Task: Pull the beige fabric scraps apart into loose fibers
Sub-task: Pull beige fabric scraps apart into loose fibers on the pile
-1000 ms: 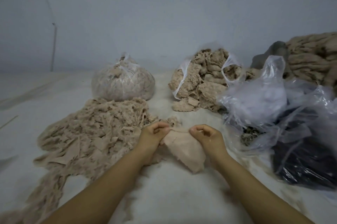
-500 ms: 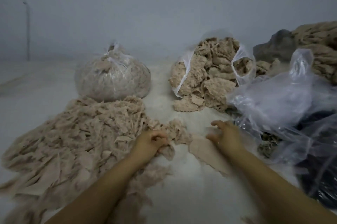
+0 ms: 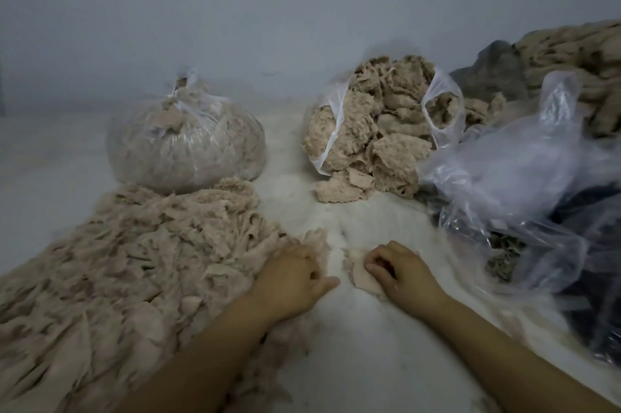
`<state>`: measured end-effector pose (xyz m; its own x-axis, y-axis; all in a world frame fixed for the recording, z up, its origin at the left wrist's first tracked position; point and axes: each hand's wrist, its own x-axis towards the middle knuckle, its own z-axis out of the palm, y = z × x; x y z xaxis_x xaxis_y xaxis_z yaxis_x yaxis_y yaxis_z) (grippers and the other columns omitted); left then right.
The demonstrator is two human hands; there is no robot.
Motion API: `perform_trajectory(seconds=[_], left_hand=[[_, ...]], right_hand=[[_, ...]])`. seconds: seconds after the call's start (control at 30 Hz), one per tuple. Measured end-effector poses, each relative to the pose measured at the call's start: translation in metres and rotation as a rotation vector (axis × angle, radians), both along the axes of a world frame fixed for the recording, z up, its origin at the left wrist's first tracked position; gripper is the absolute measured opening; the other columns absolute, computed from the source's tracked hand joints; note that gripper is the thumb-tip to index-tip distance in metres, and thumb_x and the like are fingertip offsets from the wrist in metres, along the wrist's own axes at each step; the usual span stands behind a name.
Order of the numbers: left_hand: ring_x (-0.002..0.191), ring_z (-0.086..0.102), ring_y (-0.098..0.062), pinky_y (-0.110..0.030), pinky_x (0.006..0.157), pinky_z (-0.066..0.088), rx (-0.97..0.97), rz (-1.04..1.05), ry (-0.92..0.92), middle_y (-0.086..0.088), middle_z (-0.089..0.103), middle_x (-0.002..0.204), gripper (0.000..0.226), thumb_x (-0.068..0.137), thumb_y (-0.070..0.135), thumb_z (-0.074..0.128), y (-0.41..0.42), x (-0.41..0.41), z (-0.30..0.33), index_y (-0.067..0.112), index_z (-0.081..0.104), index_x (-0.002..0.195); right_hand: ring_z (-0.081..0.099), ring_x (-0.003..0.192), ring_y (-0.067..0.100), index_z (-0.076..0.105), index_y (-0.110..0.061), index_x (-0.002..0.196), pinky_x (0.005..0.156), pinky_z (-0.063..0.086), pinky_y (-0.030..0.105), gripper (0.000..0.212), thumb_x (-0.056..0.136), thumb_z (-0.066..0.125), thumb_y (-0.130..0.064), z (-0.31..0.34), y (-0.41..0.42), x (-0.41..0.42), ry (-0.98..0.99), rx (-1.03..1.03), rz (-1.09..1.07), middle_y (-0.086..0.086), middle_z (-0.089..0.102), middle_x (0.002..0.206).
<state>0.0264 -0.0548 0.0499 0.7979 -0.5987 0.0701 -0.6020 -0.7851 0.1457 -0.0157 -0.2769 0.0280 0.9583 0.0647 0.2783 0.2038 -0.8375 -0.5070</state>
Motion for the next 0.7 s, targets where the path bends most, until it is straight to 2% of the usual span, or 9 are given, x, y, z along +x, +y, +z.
perform_trajectory(seconds=[0.03,0.07,0.1,0.17,0.23,0.33,0.43,0.53,0.7], left_hand=[[0.084,0.046,-0.014,-0.03,0.086,0.038,-0.025,0.026,-0.039,0.002,0.052,0.084,0.047,0.093,0.054,0.042,0.007,-0.002,0.003,0.015,0.058,0.073],[0.076,0.045,-0.015,-0.031,0.083,0.04,-0.051,0.044,-0.075,0.003,0.048,0.074,0.045,0.094,0.051,0.044,0.01,-0.004,0.005,0.016,0.053,0.067],[0.074,0.046,-0.016,-0.033,0.082,0.042,-0.099,0.045,-0.103,0.003,0.049,0.073,0.041,0.094,0.046,0.046,0.009,-0.006,0.006,0.015,0.054,0.068],[0.089,0.052,-0.018,-0.034,0.084,0.042,-0.203,0.021,-0.104,-0.001,0.056,0.094,0.029,0.092,0.04,0.051,-0.007,-0.01,0.008,0.014,0.065,0.093],[0.102,0.051,-0.019,-0.029,0.084,0.04,-0.208,0.01,-0.028,-0.002,0.05,0.112,0.033,0.092,0.037,0.053,-0.031,-0.011,0.006,0.014,0.061,0.115],[0.106,0.051,-0.022,-0.019,0.077,0.033,-0.173,0.042,0.064,-0.006,0.046,0.111,0.024,0.096,0.02,0.05,-0.054,-0.007,-0.002,0.007,0.062,0.111],[0.105,0.054,-0.026,-0.027,0.085,0.042,-0.123,0.128,0.002,-0.012,0.051,0.117,0.024,0.093,0.006,0.045,-0.046,0.004,-0.002,0.005,0.062,0.11],[0.1,0.057,-0.029,-0.034,0.084,0.045,-0.133,0.201,-0.02,-0.014,0.053,0.113,0.022,0.091,0.005,0.048,-0.03,0.014,0.011,0.005,0.063,0.107],[0.099,0.055,-0.028,-0.027,0.076,0.036,-0.088,0.224,-0.047,-0.014,0.053,0.11,0.017,0.091,0.007,0.049,-0.017,0.012,0.015,0.001,0.062,0.1]], right_hand=[[0.049,0.081,0.011,0.067,-0.015,0.094,0.07,0.033,0.016,0.008,0.092,0.06,-0.018,0.001,0.0,0.002,-0.002,-0.002,0.027,-0.002,0.055,0.086],[0.049,0.079,0.01,0.067,-0.014,0.093,0.069,0.034,0.016,0.007,0.091,0.061,-0.018,0.002,-0.001,0.003,0.001,-0.005,0.054,-0.002,0.055,0.086],[0.05,0.079,0.01,0.067,-0.014,0.093,0.07,0.035,0.016,0.007,0.091,0.062,-0.017,0.004,-0.002,0.004,0.006,-0.007,0.078,-0.001,0.055,0.086],[0.05,0.078,0.008,0.068,-0.014,0.093,0.07,0.035,0.012,0.006,0.09,0.064,-0.017,0.006,-0.005,0.006,0.014,-0.007,0.119,0.002,0.057,0.088],[0.051,0.077,0.008,0.069,-0.013,0.092,0.071,0.034,0.008,0.006,0.089,0.065,-0.017,0.007,-0.007,0.005,0.018,-0.014,0.159,0.003,0.058,0.088],[0.052,0.078,0.009,0.069,-0.011,0.093,0.073,0.036,0.009,0.007,0.089,0.065,-0.015,0.006,-0.012,0.003,0.004,-0.02,0.205,0.006,0.059,0.089],[0.052,0.084,0.01,0.069,-0.01,0.097,0.079,0.041,0.017,0.01,0.091,0.062,-0.014,0.004,-0.017,0.001,-0.008,-0.015,0.206,0.004,0.059,0.092],[0.051,0.085,0.01,0.068,-0.008,0.097,0.081,0.042,0.021,0.01,0.092,0.059,-0.01,0.002,-0.018,0.002,-0.021,-0.029,0.228,0.0,0.055,0.092],[0.051,0.086,0.011,0.067,-0.008,0.097,0.08,0.04,0.018,0.011,0.092,0.057,-0.008,0.001,-0.018,0.006,-0.015,-0.046,0.233,-0.002,0.052,0.092]])
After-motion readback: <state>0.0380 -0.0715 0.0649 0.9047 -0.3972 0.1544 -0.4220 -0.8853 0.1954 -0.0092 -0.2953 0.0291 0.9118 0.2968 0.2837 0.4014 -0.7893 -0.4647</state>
